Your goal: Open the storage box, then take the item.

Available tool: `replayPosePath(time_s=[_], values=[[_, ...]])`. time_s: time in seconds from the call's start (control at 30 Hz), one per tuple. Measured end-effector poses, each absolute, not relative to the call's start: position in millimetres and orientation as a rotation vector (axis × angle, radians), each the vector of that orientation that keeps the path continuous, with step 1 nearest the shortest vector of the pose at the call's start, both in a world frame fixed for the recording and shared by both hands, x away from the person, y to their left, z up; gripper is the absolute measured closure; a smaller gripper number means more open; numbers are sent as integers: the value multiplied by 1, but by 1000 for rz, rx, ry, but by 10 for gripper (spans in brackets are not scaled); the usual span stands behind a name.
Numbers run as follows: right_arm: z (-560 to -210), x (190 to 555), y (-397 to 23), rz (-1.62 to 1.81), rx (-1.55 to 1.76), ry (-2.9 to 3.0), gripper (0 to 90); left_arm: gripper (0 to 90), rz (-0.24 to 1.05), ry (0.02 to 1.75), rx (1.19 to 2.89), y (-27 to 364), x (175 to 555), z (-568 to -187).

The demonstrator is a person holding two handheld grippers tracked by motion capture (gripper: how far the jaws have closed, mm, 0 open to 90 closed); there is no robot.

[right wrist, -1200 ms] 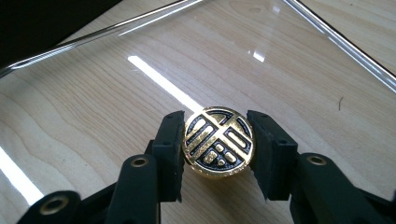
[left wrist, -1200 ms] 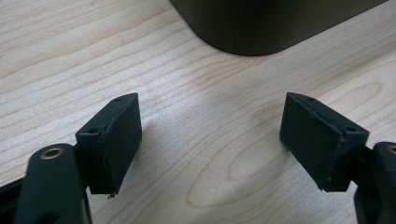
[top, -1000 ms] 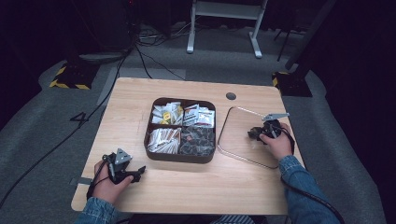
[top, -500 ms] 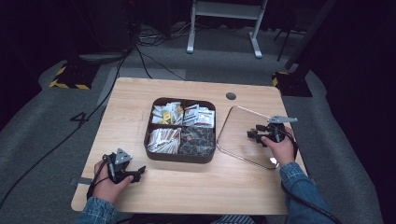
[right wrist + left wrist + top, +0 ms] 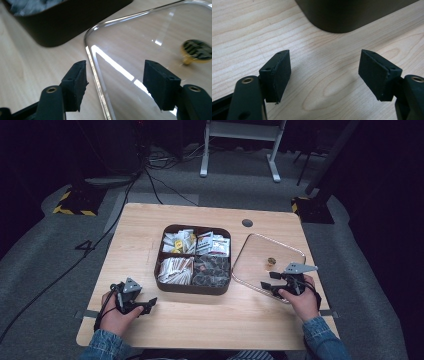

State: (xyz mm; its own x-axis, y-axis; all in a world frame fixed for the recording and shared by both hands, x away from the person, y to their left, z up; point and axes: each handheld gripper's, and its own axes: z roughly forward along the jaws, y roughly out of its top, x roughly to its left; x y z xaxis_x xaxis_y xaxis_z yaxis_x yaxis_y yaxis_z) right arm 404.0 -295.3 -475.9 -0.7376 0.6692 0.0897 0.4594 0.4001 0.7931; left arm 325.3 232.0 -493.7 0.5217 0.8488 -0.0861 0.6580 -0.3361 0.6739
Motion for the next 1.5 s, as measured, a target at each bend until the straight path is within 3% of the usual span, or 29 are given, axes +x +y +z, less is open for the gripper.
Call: replayPosePath(time_s=[0.57, 0.83, 1.23, 1.5], values=[[-501, 376, -251, 1175, 700, 2586, 375, 259, 355, 1274, 2125, 240, 336, -493], [-505, 375, -243, 1169, 714, 2579, 319, 239, 376, 1261, 2111, 242, 339, -492], [-505, 376, -243, 1172, 719, 2577, 320, 240, 451, 1214, 2066, 245, 341, -468], [-505, 376, -243, 1172, 719, 2576, 320, 260, 446, 1178, 1950, 238, 347, -441]])
